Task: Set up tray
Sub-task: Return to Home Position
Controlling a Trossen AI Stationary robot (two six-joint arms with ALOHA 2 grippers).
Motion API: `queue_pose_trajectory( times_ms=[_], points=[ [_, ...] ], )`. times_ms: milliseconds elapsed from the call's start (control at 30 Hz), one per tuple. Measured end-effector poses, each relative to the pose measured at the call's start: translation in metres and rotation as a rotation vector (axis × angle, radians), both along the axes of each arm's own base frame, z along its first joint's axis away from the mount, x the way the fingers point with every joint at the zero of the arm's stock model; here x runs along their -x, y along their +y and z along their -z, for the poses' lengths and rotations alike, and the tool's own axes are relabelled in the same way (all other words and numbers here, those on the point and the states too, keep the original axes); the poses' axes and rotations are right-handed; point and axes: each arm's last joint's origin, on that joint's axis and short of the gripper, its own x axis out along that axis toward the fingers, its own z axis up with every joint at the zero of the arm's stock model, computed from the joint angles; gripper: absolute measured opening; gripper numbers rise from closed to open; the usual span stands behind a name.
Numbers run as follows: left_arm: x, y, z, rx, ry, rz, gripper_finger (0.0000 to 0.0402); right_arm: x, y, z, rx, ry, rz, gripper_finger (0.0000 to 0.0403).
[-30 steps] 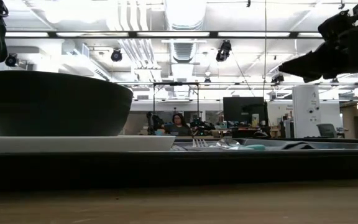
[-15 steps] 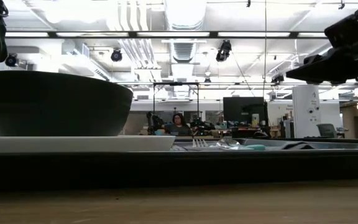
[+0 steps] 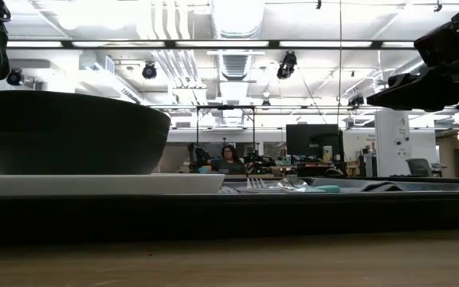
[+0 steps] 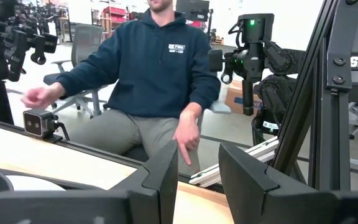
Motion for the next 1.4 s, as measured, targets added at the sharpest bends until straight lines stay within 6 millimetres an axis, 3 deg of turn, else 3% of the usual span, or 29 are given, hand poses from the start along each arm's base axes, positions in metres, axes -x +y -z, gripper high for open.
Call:
queue_pose_trajectory(
  times_ms=[1400],
  points=[
    [0.0000, 0.0000, 0.0000, 0.000, 0.000, 0.000, 0.0098, -0.0001, 0.0000, 0.0000, -0.003, 0.000, 0.001, 0.0132]
  ],
)
